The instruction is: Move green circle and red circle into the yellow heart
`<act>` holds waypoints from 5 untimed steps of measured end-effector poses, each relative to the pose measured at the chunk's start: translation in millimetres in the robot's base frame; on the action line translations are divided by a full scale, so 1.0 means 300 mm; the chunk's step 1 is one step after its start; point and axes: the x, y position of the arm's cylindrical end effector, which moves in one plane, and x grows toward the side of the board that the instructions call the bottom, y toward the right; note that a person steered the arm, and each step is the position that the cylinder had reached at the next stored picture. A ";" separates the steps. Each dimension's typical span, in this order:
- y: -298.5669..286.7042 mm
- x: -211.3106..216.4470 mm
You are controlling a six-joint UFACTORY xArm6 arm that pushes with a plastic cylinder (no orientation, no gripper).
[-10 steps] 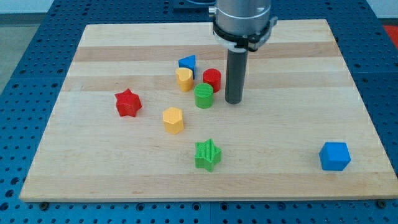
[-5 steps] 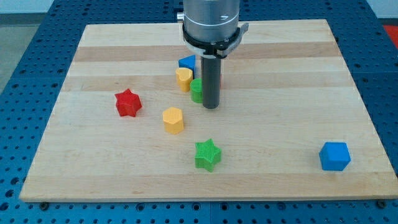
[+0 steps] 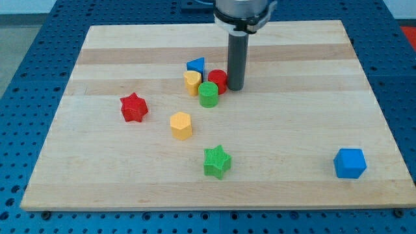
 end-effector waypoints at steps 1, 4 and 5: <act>-0.035 -0.013; 0.169 0.204; 0.028 0.279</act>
